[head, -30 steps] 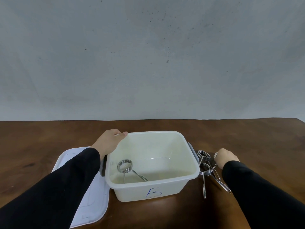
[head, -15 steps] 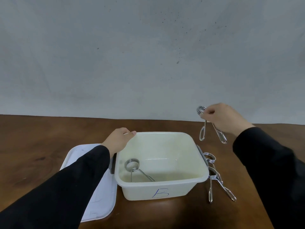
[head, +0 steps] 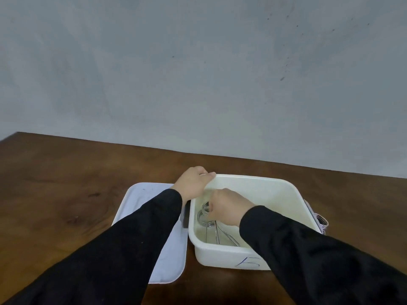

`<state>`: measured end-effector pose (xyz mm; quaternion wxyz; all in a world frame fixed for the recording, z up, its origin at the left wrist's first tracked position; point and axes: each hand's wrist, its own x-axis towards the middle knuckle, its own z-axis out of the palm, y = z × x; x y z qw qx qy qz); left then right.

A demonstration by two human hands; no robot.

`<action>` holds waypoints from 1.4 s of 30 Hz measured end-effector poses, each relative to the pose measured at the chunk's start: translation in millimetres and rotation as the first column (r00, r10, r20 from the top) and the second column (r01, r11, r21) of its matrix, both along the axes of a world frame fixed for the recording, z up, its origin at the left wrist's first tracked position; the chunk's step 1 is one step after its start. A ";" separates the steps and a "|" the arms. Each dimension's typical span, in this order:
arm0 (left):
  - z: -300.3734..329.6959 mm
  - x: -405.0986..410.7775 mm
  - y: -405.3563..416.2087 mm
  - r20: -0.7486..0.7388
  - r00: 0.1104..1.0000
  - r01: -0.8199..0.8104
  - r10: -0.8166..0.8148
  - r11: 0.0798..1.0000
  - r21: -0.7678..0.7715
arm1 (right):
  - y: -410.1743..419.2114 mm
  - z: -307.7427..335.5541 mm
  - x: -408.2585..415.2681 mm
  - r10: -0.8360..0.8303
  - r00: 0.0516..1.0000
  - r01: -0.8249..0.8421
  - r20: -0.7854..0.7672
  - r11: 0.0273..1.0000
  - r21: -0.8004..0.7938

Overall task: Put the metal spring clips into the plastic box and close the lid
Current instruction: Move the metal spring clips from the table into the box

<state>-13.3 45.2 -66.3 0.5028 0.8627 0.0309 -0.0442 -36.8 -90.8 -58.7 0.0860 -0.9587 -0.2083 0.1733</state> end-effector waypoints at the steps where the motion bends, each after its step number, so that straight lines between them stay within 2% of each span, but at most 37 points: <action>1: 0.3 -0.3 -1.6 0.000 1.000 0.004 -0.004 1.000 -0.007 | 2.2 -5.4 1.2 -0.004 1.000 0.004 0.009 1.000 -0.002; 6: -3.8 2.6 1.8 -0.021 1.000 0.007 -0.008 0.999 -0.044 | 18.2 -25.1 10.1 0.030 0.997 -0.026 0.068 0.999 -0.047; 11: -3.1 2.7 -1.4 -0.031 0.999 0.006 -0.007 0.999 -0.033 | 19.0 -41.9 10.9 0.002 1.000 -0.001 0.015 0.998 -0.062; 20: -2.5 2.9 -2.6 -0.021 1.000 -0.007 0.007 1.000 0.005 | 10.8 -27.8 7.7 0.011 0.999 -0.011 -0.036 1.000 0.005; 24: -1.4 2.9 -3.2 -0.007 1.000 -0.015 0.015 1.000 0.014 | -0.6 -9.2 5.8 0.007 0.999 -0.011 0.049 0.997 0.071; 29: 3.1 0.0 -3.7 -0.011 1.000 -0.017 0.018 0.999 0.037 | -45.6 24.2 15.3 -0.177 0.962 0.117 0.206 0.955 0.274; 34: 3.3 -0.1 -3.8 -0.013 1.000 -0.008 0.010 0.996 0.083 | -146.7 62.9 36.0 -0.537 0.813 0.377 0.224 0.780 0.500; 36: 2.6 0.8 -4.2 -0.004 1.000 -0.007 0.008 0.994 0.110 | -196.9 63.1 42.3 -0.626 0.754 0.505 0.199 0.746 0.433; 38: 2.0 2.0 -4.4 -0.006 1.000 -0.010 0.011 0.992 0.124 | -237.8 50.3 38.3 -0.677 0.729 0.633 0.104 0.724 0.275; 42: 1.4 3.2 -3.9 -0.037 0.999 -0.019 0.023 0.995 0.099 | -266.8 9.6 11.8 -0.667 0.744 0.665 -0.051 0.745 -0.051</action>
